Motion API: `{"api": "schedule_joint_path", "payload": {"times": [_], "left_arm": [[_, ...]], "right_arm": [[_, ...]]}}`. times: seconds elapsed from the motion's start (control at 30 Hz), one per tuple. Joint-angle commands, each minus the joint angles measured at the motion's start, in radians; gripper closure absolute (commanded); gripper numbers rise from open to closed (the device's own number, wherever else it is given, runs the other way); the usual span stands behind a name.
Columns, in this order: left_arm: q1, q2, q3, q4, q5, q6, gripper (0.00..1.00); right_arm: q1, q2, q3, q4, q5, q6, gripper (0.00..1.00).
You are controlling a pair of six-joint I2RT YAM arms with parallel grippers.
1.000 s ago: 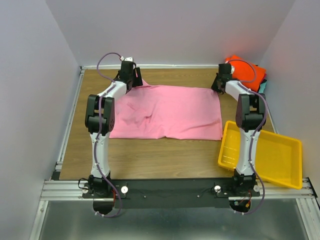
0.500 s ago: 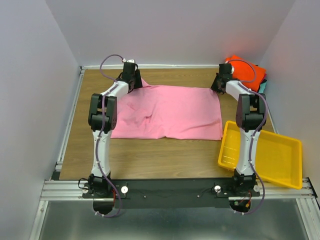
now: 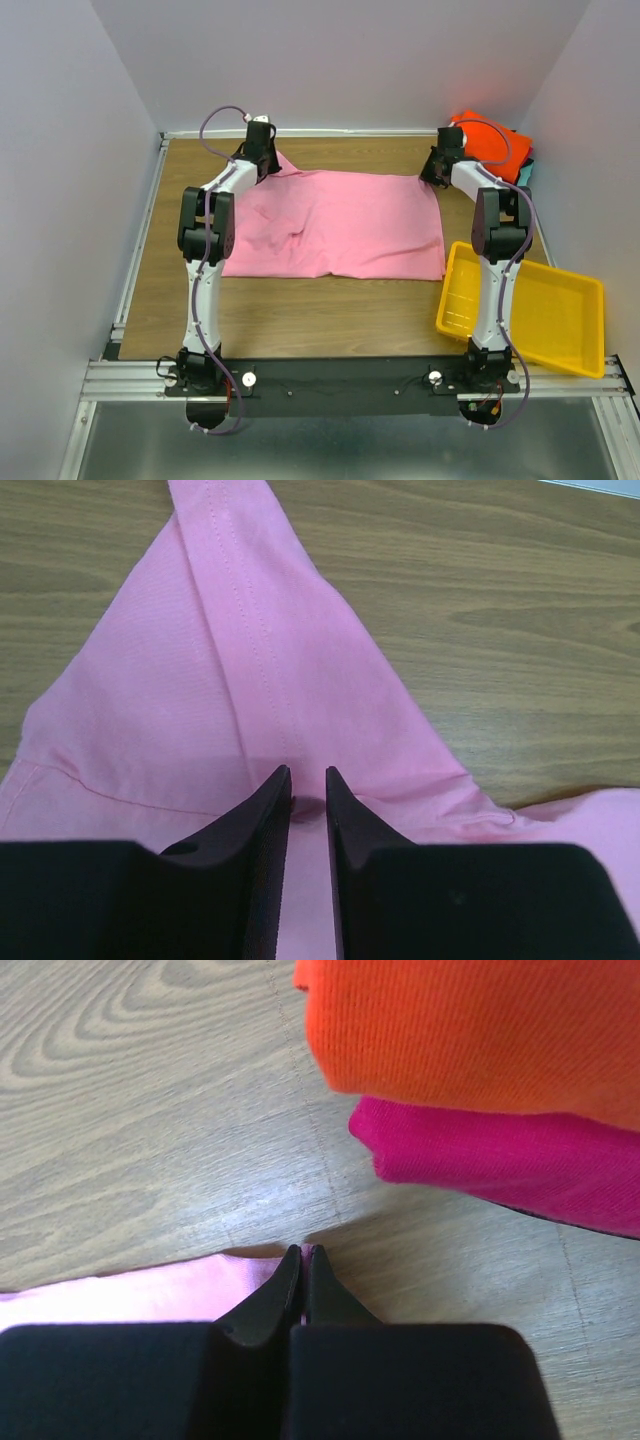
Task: Fold and stack the t-shirts
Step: Fold the tshirt
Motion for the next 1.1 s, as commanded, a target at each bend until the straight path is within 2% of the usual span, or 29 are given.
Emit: {"api": "schedule_joint_path", "payload": {"times": [0.0, 0.03, 0.17, 0.33, 0.57, 0.83, 1.07], "left_arm": [[-0.011, 0.020, 0.010, -0.019, -0.022, 0.008, 0.73], [-0.011, 0.019, 0.010, -0.019, -0.019, 0.011, 0.74], [-0.013, 0.004, -0.024, 0.010, -0.003, 0.017, 1.00], [-0.013, -0.038, -0.074, 0.051, -0.013, 0.028, 1.00], [-0.013, -0.203, -0.280, 0.198, -0.007, -0.001, 1.00], [-0.033, -0.314, -0.393, 0.254, -0.012, -0.002, 1.00], [-0.045, -0.432, -0.579, 0.326, -0.049, -0.016, 1.00]], "right_arm": [[0.006, -0.030, -0.022, -0.031, -0.029, -0.004, 0.98], [0.006, -0.033, -0.028, -0.031, -0.029, -0.004, 0.98], [0.015, -0.063, -0.054, -0.031, -0.023, -0.010, 0.98], [0.035, -0.126, -0.092, -0.030, -0.008, -0.018, 0.98], [0.060, -0.209, -0.180, -0.025, 0.051, -0.022, 0.99], [0.076, -0.303, -0.261, -0.026, 0.121, -0.024, 0.99], [0.113, -0.369, -0.350, -0.028, 0.192, -0.027, 0.99]]}}
